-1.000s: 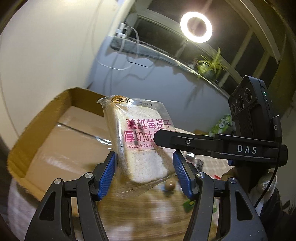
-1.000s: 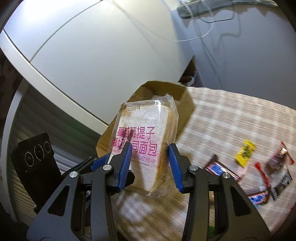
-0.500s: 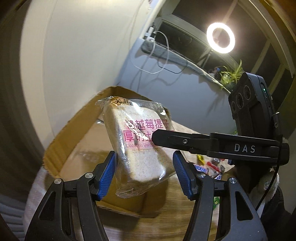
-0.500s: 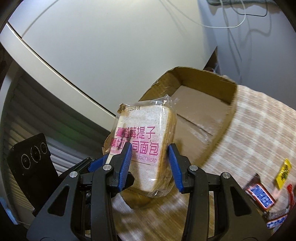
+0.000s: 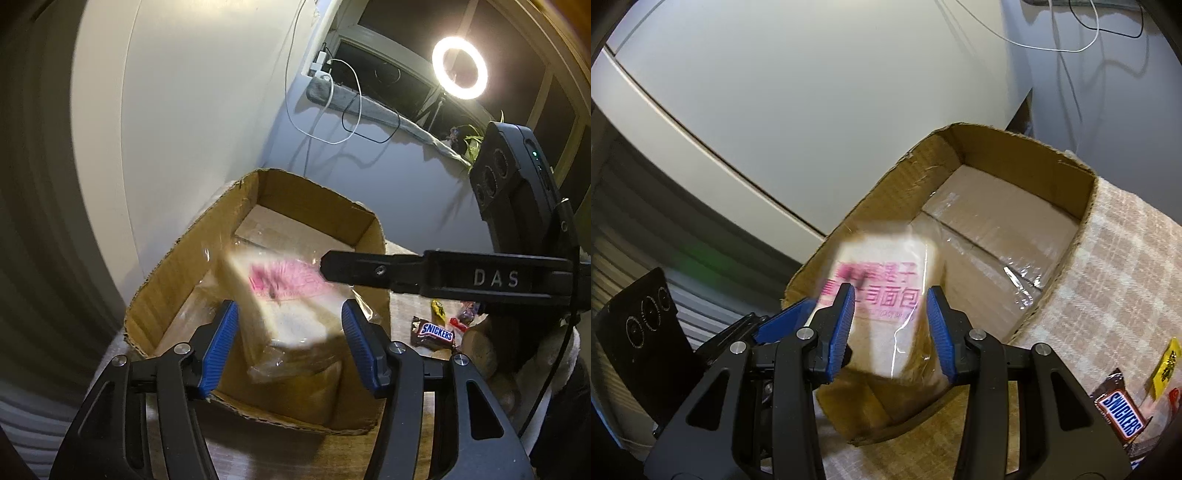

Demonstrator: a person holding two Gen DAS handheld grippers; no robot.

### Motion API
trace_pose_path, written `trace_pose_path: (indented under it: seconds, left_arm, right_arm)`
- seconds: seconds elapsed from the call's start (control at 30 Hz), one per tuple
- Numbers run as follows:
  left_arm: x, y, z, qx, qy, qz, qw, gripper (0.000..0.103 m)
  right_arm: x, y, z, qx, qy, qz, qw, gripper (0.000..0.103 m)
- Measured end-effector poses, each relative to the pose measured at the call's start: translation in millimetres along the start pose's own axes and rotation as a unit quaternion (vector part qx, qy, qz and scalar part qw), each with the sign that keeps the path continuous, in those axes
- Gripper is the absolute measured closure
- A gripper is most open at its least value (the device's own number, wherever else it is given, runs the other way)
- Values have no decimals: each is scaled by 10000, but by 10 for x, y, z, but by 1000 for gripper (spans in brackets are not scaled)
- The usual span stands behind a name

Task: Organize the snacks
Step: 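Lift the bread bag with the left tool and drop it into the box, then grasp the round chocolate with the left tool while the right tool grasps the red cake packet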

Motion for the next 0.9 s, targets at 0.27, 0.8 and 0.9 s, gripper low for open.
trace_pose_path:
  seconds: [0.27,0.8,0.9]
  left_arm:
    - [-9,54,35,-98,-73,47,9999,46]
    - [-242,220,11,-244,-280,-32,9993,46]
    - [-330,232,-13,-228,-329,-107,9991,46]
  right_arm:
    - [-19,125,37,-143,91,-109,9998,60]
    - [-64,684,-140,-446,330,-424,9976,60]
    - [-144,859,-208,-540,301,-525,9967,60]
Point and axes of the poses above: each gripper's, at about its wrist camera, not at the fingertips, and y roughly against the way its jaws point, x to its left, z to its top, the point moved 8 cm from there along -y, roughly the way its jaws point, and after that the axes turned 5 degrees about z, right-handed, at the moved point
